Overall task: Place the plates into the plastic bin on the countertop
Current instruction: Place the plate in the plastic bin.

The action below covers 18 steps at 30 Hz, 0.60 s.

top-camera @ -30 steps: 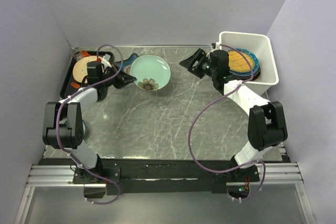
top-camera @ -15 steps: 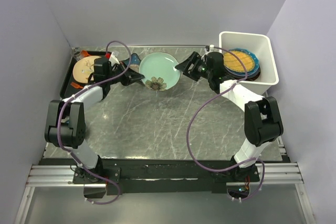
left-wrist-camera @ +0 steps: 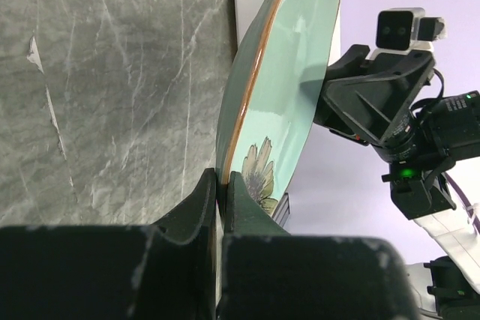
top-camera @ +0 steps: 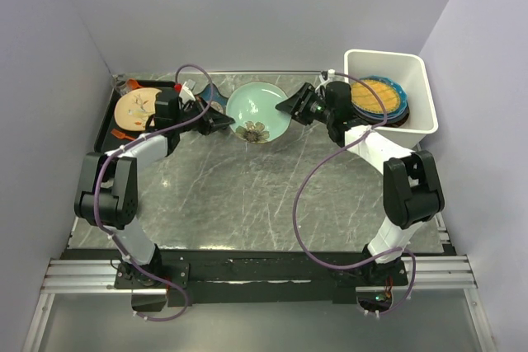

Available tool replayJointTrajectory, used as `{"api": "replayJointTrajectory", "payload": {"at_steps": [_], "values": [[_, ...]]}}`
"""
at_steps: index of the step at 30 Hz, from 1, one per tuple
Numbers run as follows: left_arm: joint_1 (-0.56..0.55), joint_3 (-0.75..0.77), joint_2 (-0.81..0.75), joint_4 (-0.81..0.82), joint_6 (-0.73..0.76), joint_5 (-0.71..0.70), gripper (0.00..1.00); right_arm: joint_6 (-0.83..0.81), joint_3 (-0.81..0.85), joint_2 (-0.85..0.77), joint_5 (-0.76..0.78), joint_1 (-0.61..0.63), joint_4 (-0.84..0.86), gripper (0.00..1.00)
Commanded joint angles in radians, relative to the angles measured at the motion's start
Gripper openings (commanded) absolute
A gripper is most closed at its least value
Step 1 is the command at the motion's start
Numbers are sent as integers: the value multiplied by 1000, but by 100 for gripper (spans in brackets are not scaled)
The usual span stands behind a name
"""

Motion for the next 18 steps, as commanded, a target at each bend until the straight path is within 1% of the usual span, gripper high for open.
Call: {"api": "replayJointTrajectory", "payload": {"at_steps": [1, 2, 4, 7, 8, 10, 11, 14, 17, 18], "values": [[-13, 73, -34, 169, -43, 78, 1, 11, 13, 16, -41, 9, 67, 49], [-13, 73, -34, 169, -43, 78, 1, 11, 13, 16, -43, 10, 68, 45], [-14, 73, -33, 172, -46, 83, 1, 14, 9, 16, -46, 10, 76, 41], [-17, 72, -34, 173, -46, 84, 1, 23, 2, 19, -55, 9, 87, 32], [-19, 72, -34, 172, -44, 84, 1, 23, 1, 21, -60, 9, 96, 24], [-19, 70, -36, 170, -43, 84, 1, 28, -5, 21, -60, 10, 100, 15], [-19, 68, -34, 170, -41, 83, 1, 27, -8, 19, -61, 12, 107, 8], [-19, 68, -36, 164, -34, 84, 1, 23, -13, 13, -57, 9, 105, 3], [-19, 68, -36, 147, -20, 81, 1, 23, -19, 8, -51, 9, 105, 2], [-19, 68, -36, 144, -15, 78, 3, 23, -22, 8, -49, 10, 107, 2]]}}
